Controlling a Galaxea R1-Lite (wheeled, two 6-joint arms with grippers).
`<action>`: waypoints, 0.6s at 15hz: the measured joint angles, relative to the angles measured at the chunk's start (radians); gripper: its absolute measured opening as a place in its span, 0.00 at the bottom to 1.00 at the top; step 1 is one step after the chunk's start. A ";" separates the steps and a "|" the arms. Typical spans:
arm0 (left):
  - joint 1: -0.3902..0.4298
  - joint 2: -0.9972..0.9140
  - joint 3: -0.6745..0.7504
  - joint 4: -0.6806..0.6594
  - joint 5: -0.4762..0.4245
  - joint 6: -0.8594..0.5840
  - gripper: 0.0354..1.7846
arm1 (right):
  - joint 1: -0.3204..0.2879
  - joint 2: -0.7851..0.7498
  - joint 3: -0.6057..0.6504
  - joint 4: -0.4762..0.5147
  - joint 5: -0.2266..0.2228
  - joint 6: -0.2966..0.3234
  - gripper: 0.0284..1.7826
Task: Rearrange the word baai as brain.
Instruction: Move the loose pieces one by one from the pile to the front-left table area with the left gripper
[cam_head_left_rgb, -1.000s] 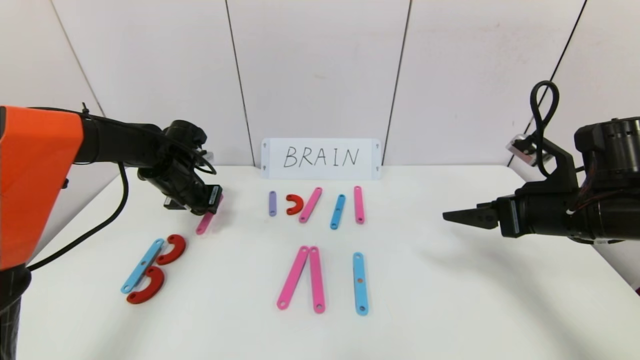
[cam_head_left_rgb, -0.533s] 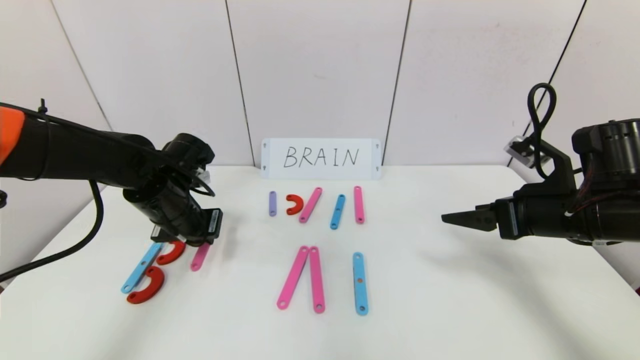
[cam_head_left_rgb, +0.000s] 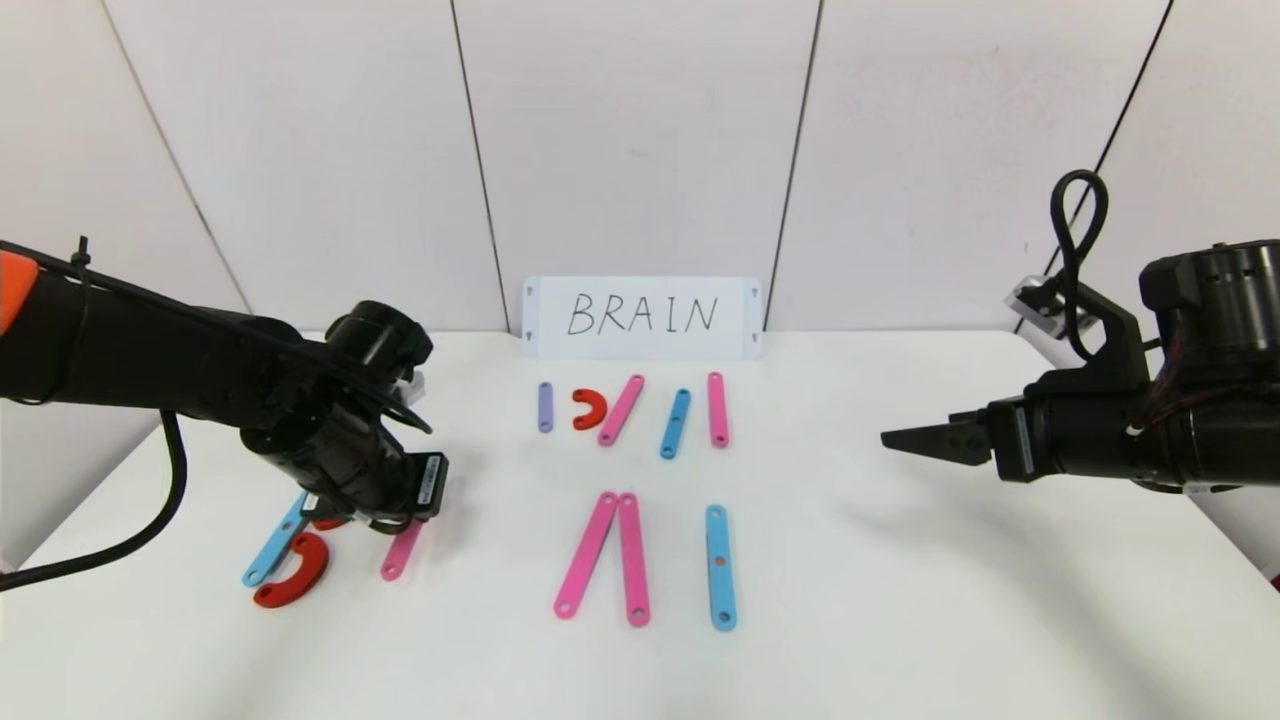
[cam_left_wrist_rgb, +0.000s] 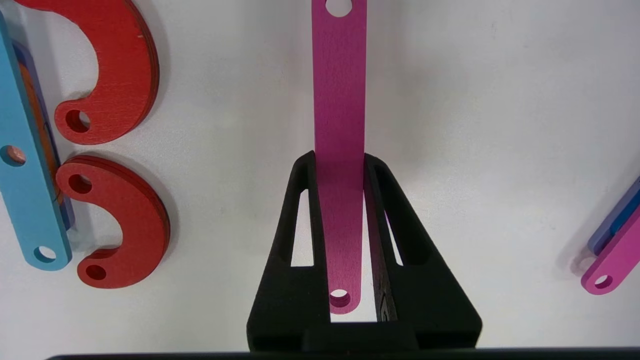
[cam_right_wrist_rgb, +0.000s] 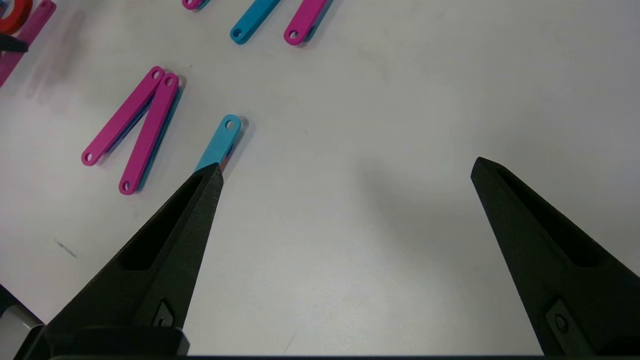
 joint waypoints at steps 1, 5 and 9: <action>-0.001 0.000 0.004 -0.001 0.000 0.002 0.14 | 0.000 0.000 0.000 0.000 0.000 0.000 0.98; 0.000 0.011 0.010 -0.004 0.003 0.025 0.14 | 0.000 0.000 0.000 0.000 0.000 0.000 0.98; 0.000 0.024 0.014 -0.006 0.017 0.026 0.22 | -0.001 -0.001 0.000 0.000 0.000 0.000 0.98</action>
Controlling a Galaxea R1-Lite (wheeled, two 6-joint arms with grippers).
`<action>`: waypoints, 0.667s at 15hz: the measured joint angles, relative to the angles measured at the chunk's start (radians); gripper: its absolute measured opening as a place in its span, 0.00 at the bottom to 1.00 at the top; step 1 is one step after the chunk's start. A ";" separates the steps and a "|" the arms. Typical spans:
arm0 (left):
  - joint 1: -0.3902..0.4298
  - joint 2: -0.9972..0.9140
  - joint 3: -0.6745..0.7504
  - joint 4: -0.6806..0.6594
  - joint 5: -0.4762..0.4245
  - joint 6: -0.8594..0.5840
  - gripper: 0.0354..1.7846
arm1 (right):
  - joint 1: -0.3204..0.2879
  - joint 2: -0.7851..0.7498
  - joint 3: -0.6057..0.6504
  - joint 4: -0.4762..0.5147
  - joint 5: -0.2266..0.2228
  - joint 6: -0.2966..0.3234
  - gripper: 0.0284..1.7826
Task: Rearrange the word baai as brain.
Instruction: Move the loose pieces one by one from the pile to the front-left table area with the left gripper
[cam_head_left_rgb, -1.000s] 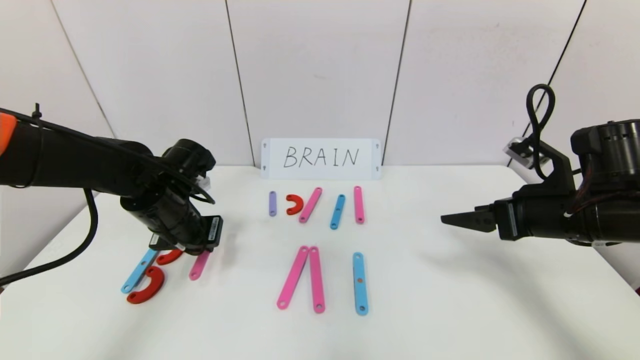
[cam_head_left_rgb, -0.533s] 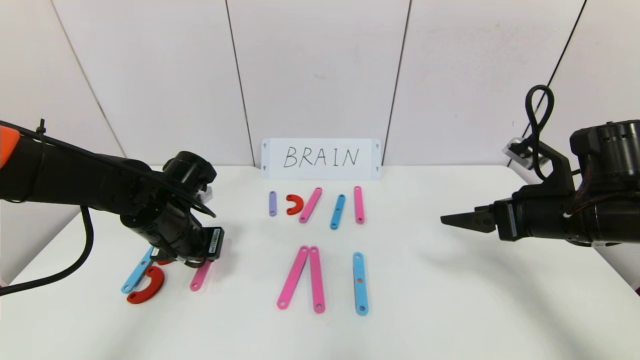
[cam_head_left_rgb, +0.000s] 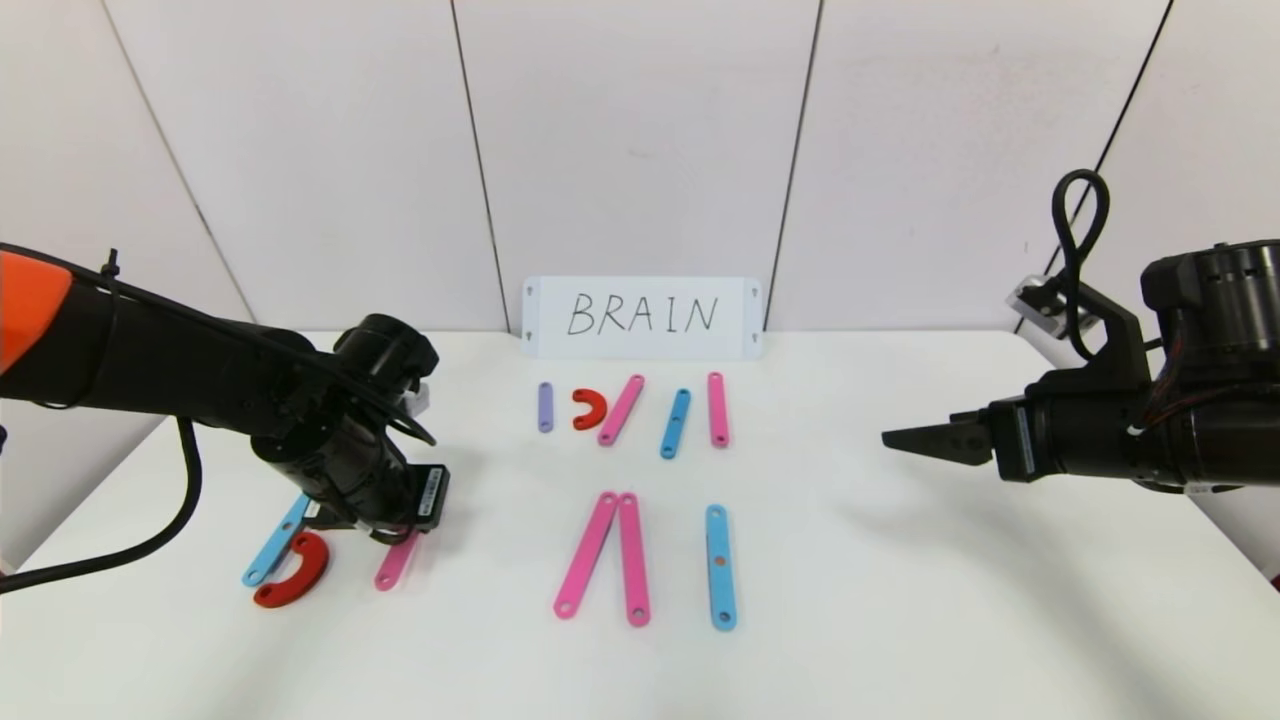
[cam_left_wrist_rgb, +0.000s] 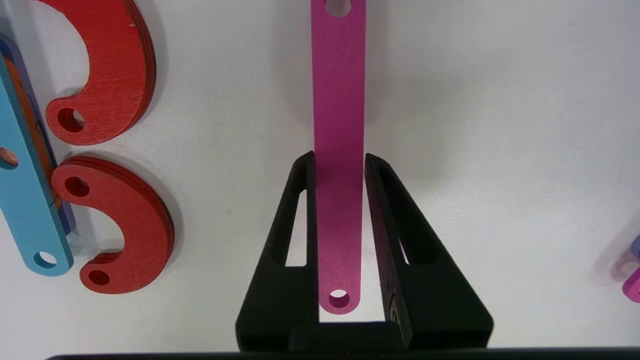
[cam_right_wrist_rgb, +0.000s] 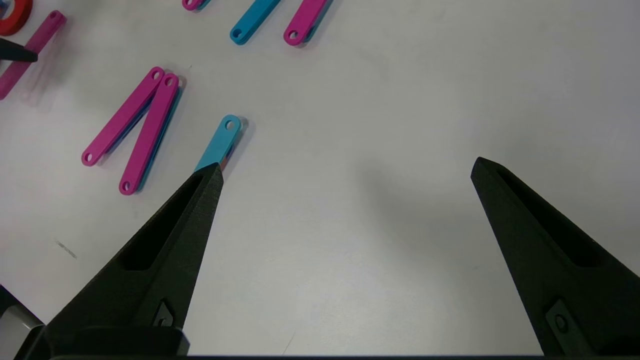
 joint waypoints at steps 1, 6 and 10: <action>0.000 0.002 0.000 0.000 0.002 -0.001 0.28 | 0.000 0.000 0.000 0.000 0.000 0.000 0.98; -0.001 0.007 -0.001 0.000 -0.004 -0.003 0.74 | 0.001 -0.001 0.001 0.000 0.000 0.000 0.98; -0.003 0.000 -0.005 0.000 -0.009 -0.007 0.95 | 0.004 -0.001 0.004 -0.001 0.000 -0.001 0.98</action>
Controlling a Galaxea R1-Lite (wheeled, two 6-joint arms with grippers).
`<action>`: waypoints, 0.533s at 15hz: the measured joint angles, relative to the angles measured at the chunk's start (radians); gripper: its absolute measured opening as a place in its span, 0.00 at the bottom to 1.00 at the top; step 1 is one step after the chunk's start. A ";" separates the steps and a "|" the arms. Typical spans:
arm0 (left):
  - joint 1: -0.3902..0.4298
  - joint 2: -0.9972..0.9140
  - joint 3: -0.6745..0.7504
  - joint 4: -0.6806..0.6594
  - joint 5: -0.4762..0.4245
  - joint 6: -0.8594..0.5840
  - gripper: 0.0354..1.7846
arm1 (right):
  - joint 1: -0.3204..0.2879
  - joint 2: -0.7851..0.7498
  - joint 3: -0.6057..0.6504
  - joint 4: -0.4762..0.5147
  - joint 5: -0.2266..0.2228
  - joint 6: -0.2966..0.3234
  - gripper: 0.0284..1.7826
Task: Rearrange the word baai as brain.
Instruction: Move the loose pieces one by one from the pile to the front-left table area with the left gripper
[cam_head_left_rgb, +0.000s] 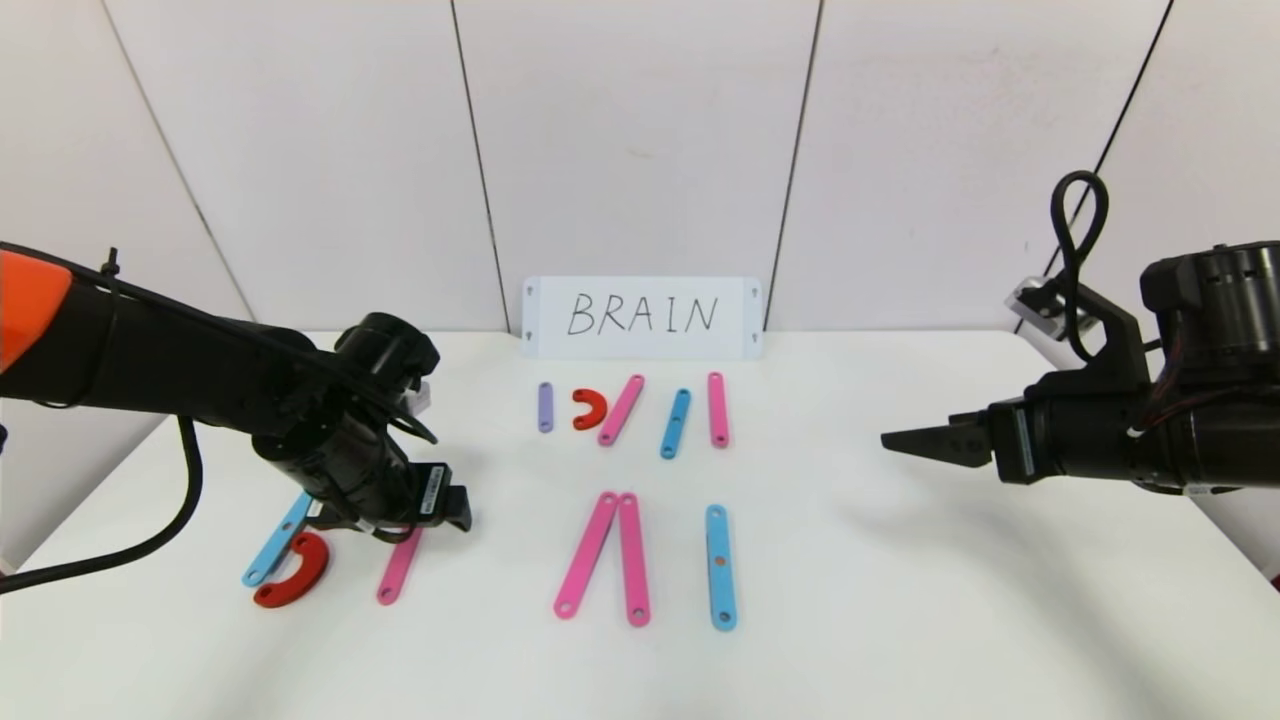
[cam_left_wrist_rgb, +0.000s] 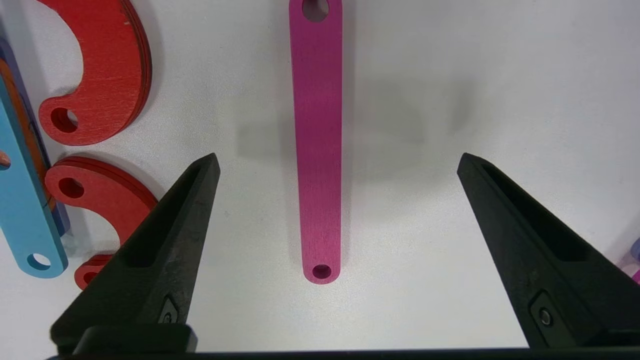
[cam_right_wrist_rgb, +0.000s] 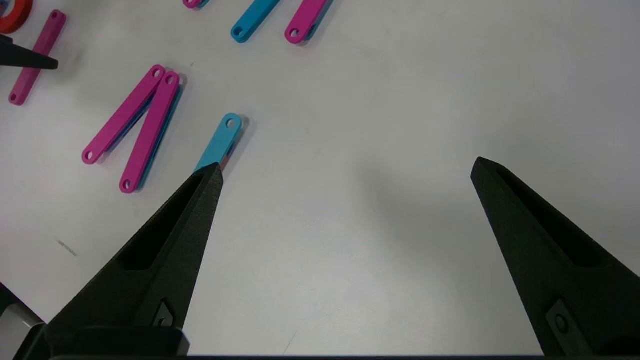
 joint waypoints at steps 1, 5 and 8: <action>-0.005 -0.006 -0.002 0.000 -0.001 -0.002 0.97 | 0.001 0.000 0.001 0.001 -0.001 0.000 0.98; -0.012 -0.044 -0.040 0.001 0.006 0.007 0.97 | 0.001 -0.001 0.002 0.000 0.000 0.000 0.98; -0.025 -0.053 -0.146 0.003 0.060 0.009 0.97 | 0.001 -0.001 0.002 0.000 0.000 0.001 0.98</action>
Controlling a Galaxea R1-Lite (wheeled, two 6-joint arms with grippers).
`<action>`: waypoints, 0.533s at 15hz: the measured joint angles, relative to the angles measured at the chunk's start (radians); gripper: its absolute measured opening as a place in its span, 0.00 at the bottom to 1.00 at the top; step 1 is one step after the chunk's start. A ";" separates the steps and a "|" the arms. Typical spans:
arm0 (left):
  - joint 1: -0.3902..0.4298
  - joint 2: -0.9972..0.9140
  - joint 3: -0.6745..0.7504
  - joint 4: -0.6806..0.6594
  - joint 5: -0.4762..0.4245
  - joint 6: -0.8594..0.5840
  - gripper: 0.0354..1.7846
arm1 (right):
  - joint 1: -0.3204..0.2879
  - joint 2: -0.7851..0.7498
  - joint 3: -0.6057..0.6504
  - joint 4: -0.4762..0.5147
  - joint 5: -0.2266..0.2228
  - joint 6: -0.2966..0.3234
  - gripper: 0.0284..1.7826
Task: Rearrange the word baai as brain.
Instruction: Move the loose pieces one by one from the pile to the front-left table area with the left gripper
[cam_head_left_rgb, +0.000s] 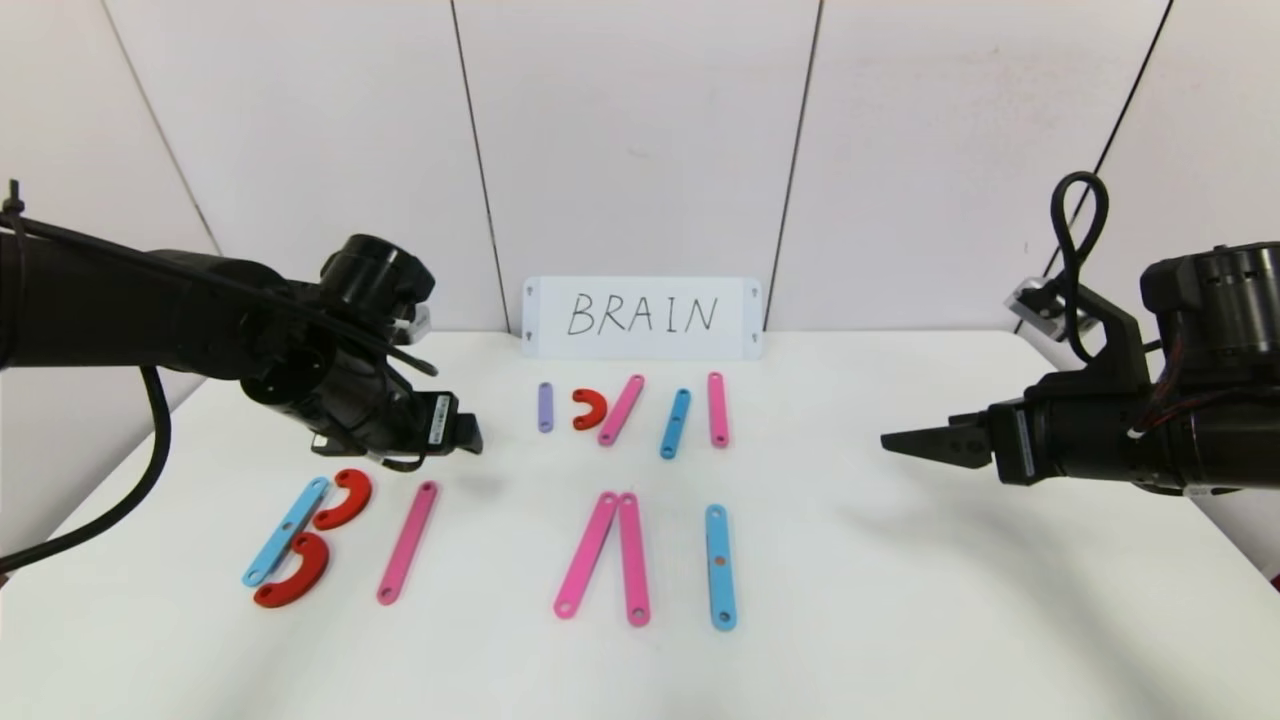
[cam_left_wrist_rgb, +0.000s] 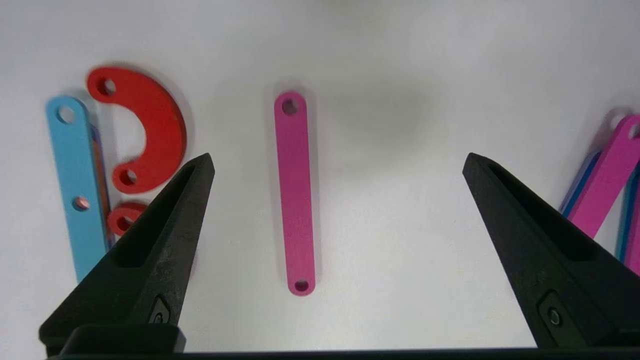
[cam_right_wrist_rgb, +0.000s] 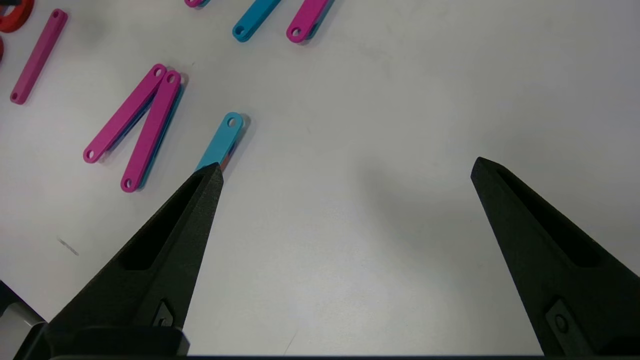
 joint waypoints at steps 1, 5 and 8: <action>-0.011 0.010 -0.045 0.000 0.045 0.002 0.97 | 0.000 0.000 0.000 0.000 0.000 0.000 0.98; -0.052 0.110 -0.207 -0.010 0.183 0.002 0.97 | -0.001 -0.005 -0.001 0.000 0.001 0.002 0.98; -0.077 0.210 -0.299 -0.080 0.202 0.004 0.97 | -0.001 -0.005 -0.001 0.000 0.002 0.002 0.98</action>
